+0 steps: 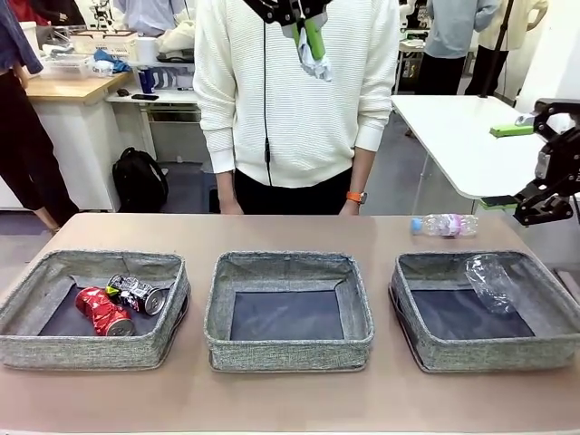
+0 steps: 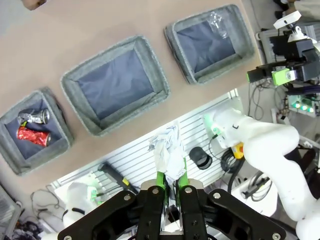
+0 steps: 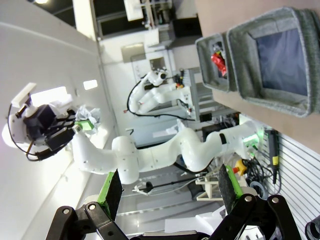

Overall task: Sort the waste into the appropriate baskets.
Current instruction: Pick up the waste item pointed out by the person, then place the picked waste into the Fabric basket indicated by the person.

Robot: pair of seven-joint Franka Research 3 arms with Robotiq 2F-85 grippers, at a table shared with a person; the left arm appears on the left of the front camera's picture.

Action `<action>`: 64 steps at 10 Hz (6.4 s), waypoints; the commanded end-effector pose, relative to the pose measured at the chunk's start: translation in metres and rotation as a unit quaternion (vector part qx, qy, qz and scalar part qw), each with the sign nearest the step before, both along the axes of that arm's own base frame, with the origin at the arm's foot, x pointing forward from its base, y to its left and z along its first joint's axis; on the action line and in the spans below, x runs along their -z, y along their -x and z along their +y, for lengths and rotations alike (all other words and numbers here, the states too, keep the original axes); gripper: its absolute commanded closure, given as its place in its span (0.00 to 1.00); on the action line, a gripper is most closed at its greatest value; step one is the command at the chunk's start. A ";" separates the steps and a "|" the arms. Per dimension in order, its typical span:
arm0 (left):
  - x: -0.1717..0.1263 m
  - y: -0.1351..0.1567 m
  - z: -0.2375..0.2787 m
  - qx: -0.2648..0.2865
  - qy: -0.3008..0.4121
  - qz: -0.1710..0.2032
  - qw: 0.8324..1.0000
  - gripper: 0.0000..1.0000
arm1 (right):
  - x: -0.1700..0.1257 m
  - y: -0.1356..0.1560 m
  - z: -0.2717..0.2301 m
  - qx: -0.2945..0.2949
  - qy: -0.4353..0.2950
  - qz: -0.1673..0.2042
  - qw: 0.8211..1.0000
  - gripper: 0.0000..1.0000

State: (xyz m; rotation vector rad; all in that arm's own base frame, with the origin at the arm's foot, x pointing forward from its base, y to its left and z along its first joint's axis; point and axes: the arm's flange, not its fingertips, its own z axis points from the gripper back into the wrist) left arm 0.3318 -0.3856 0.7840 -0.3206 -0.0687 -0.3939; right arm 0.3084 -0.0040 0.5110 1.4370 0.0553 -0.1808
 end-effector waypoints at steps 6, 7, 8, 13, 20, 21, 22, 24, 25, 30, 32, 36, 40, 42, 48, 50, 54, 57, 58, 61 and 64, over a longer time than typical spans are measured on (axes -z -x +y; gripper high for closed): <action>-0.002 0.001 0.003 -0.005 0.001 -0.005 1.000 0.92 | -0.001 -0.002 0.002 0.000 -0.012 -0.013 1.000 0.00; -0.002 0.001 0.003 -0.005 0.001 -0.005 1.000 0.92 | -0.001 -0.002 0.002 0.000 -0.012 -0.013 1.000 0.00; -0.002 0.001 0.003 -0.005 0.001 -0.005 1.000 0.92 | -0.001 -0.002 0.002 0.000 -0.012 -0.013 1.000 0.00; -0.002 0.001 0.003 -0.005 0.001 -0.005 1.000 0.92 | -0.001 -0.002 0.002 0.000 -0.012 -0.013 1.000 0.00; 0.000 0.000 0.000 0.000 0.000 0.000 1.000 0.92 | -0.001 -0.002 0.002 0.000 -0.012 -0.013 1.000 0.00; 0.027 0.000 -0.002 0.018 -0.022 -0.006 1.000 0.92 | -0.001 -0.002 0.002 0.000 -0.012 -0.013 1.000 0.00; 0.058 0.002 -0.004 0.008 -0.042 -0.014 0.999 0.92 | -0.001 -0.002 0.002 0.000 -0.012 -0.013 1.000 0.00; 0.129 0.007 -0.005 -0.021 -0.099 -0.049 0.994 0.92 | -0.001 -0.002 0.002 0.000 -0.012 -0.013 1.000 0.00; 0.162 0.010 -0.006 0.006 -0.085 -0.026 0.996 0.92 | -0.001 -0.002 0.002 0.000 -0.012 -0.013 1.000 0.00; 0.261 0.010 -0.006 0.000 -0.148 -0.073 0.986 0.92 | -0.001 -0.002 0.002 0.000 -0.012 -0.013 1.000 0.00; 0.261 0.010 -0.008 0.006 -0.151 -0.071 0.986 0.92 | -0.001 -0.002 0.002 0.000 -0.012 -0.013 1.000 0.00; 0.260 0.009 -0.009 0.001 -0.152 -0.073 0.986 0.15 | -0.001 -0.002 0.002 0.000 -0.012 -0.013 1.000 0.00; 0.257 0.006 -0.008 -0.007 -0.150 -0.076 0.986 0.00 | -0.001 -0.002 0.002 0.000 -0.012 -0.013 1.000 0.00; 0.253 0.005 -0.006 -0.011 -0.146 -0.076 0.986 0.00 | -0.001 -0.002 0.002 0.000 -0.012 -0.013 1.000 0.00; 0.119 -0.014 0.149 -0.006 0.048 0.070 0.996 0.00 | -0.001 -0.002 0.002 0.000 -0.012 -0.013 1.000 0.00; 0.109 -0.011 0.237 -0.128 0.172 0.132 0.968 0.00 | -0.001 -0.002 0.002 0.000 -0.012 -0.013 1.000 0.00; 0.166 0.032 0.330 -0.266 0.330 0.115 0.898 0.00 | -0.001 -0.002 0.002 0.000 -0.012 -0.013 1.000 0.00; 0.247 0.037 0.348 -0.263 0.424 0.156 0.852 0.00 | -0.001 -0.002 0.002 0.000 -0.012 -0.013 1.000 0.00; 0.257 0.031 0.350 -0.264 0.435 0.195 0.838 0.00 | -0.001 -0.002 0.002 0.000 -0.012 -0.013 1.000 0.00; 0.227 0.039 0.358 -0.292 0.387 0.147 0.862 0.00 | -0.001 -0.002 0.002 0.000 -0.012 -0.013 1.000 0.00; 0.227 0.039 0.358 -0.292 0.387 0.147 0.862 0.00 | -0.001 -0.002 0.002 0.000 -0.012 -0.013 1.000 0.00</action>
